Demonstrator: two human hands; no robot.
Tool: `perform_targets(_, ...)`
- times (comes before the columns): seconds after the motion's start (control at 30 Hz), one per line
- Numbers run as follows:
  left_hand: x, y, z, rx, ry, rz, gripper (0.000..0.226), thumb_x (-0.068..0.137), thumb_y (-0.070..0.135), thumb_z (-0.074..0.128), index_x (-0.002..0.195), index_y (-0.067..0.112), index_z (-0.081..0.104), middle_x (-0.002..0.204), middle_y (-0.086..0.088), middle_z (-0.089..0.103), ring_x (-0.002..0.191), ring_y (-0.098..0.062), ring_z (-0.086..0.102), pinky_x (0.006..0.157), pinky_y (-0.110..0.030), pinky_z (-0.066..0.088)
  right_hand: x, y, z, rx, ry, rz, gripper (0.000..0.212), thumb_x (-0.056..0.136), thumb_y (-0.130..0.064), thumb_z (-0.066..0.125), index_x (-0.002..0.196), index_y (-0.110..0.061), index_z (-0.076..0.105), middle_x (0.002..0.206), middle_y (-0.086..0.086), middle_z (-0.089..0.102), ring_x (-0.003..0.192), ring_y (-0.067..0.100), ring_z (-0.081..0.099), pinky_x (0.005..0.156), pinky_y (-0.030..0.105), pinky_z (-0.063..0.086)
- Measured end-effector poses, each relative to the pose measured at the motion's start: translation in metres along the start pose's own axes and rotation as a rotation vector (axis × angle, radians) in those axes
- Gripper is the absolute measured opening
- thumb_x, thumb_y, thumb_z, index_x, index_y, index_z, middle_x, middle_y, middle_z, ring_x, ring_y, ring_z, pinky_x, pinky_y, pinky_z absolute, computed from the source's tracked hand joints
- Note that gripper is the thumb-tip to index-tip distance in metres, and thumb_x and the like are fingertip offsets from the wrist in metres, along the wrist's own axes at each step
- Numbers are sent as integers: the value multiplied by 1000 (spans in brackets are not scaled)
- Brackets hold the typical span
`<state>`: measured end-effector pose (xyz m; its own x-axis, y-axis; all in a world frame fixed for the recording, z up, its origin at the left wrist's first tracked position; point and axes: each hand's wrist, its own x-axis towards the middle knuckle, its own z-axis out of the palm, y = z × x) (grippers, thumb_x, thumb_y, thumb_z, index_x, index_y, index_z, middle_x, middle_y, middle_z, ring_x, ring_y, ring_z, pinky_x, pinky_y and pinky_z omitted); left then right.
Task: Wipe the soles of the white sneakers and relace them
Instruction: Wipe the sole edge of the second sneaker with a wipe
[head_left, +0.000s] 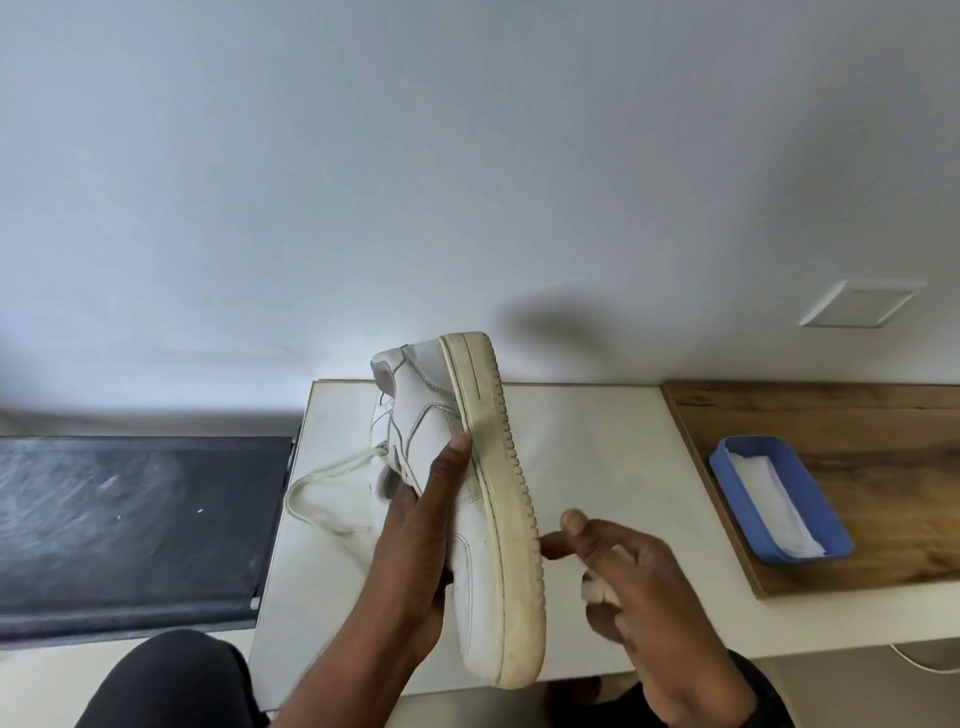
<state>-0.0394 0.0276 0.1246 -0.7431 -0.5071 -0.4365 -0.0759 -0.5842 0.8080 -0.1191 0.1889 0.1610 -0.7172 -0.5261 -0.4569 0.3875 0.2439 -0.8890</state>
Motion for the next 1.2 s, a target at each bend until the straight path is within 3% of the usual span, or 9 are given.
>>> perform_targets(0.1,1,2,-2,-14,34,-17,79,74,74,71,139,29,61,118,-9,77,107,-31,75,84,-49,63,5,3,-7,292,84,88,40,72,-44,83,75,-13,57,68,4,43,51,11,32,45,21,30)
perform_targets(0.23,3,4,-3,-15,38,-3,63,86,69,68,137,32,63,115,-5,79,105,-28,77,84,-49,63,-1,-2,-14,574,-2,229,33,76,-25,76,103,-9,66,88,15,60,66,20,54,59,30,40)
perform_targets(0.4,5,4,-4,-12,56,21,57,90,62,64,136,28,63,112,-8,79,102,-30,77,80,-47,64,-11,-16,-12,700,-174,189,63,35,1,79,98,-1,74,96,25,63,70,28,61,55,36,51)
perform_targets(0.47,6,2,-4,-6,62,23,60,88,65,67,136,28,63,112,-8,79,102,-30,77,85,-52,64,-14,-21,-7,592,-169,102,53,32,1,84,85,-4,78,92,24,66,66,28,65,51,33,54)
perform_targets(0.6,6,0,-5,7,77,30,72,78,72,70,137,31,61,114,-4,79,102,-27,77,94,-59,59,-28,-28,7,190,-185,-238,53,47,-37,99,91,-14,79,93,14,76,78,19,72,67,25,58)
perform_targets(0.67,5,0,-4,4,79,37,72,78,71,70,137,32,60,115,-3,79,103,-27,77,96,-59,58,-33,-26,14,-137,-115,-454,19,77,-28,85,95,-27,78,94,3,77,84,13,73,74,20,57)
perform_targets(0.83,4,3,-2,23,86,85,51,89,63,69,129,32,65,109,-5,80,99,-28,78,77,-45,64,-26,-9,18,-956,178,-912,32,79,-11,77,101,-33,73,97,-21,68,83,3,68,67,19,58)
perform_targets(1.0,3,2,0,6,113,113,51,88,62,72,129,32,65,112,-7,79,103,-31,76,90,-56,62,-23,-1,28,-1090,306,-927,46,59,1,91,92,-27,75,97,-9,58,74,10,60,71,13,52)
perform_targets(1.2,4,1,0,-43,149,118,47,89,58,71,128,32,66,112,-7,79,103,-30,77,92,-58,61,-27,12,33,-1041,281,-1003,36,74,-23,78,109,-25,71,101,-7,58,86,12,60,71,18,58)
